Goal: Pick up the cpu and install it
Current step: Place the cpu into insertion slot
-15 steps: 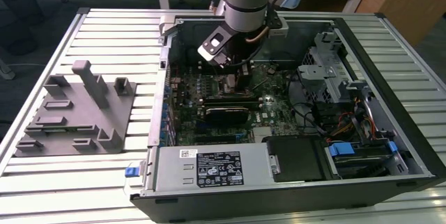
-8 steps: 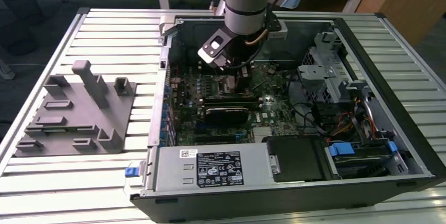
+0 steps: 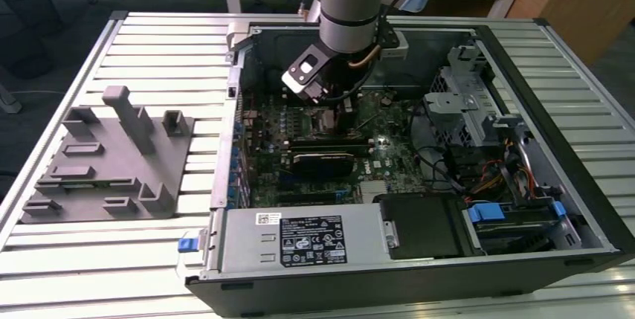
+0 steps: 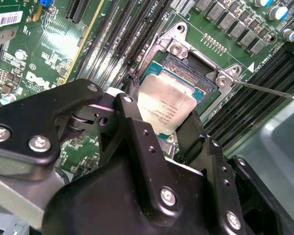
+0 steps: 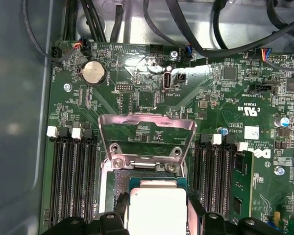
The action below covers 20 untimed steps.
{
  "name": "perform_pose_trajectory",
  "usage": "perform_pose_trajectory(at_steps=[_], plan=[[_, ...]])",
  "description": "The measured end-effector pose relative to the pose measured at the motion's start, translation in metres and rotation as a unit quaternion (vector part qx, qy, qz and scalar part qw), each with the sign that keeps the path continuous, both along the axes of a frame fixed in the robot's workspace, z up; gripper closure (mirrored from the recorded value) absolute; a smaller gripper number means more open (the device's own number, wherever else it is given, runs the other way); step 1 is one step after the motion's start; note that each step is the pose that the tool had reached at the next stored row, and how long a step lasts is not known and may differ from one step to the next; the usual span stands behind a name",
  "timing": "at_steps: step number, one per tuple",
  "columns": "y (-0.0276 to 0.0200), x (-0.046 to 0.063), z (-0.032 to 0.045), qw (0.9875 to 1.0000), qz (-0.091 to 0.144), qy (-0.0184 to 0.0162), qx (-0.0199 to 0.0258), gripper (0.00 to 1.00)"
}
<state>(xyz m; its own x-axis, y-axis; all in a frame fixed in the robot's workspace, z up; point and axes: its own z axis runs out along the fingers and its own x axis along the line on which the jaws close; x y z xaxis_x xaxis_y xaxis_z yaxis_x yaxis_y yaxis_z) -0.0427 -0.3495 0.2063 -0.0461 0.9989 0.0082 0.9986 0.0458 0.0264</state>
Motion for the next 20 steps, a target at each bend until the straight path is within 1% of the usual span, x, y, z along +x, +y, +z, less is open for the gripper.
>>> perform_pose_trajectory(at_steps=[4, 15, 20], plan=[[0.0009, 0.0, -0.0005, 1.0, 0.0, -0.0001, 0.0002, 0.45], [0.0097, 0.0, -0.0042, 1.0, 0.0, -0.0001, 0.0001, 0.45], [0.0103, 0.0, -0.0079, 1.0, 0.0, -0.0001, -0.0007, 0.45]])
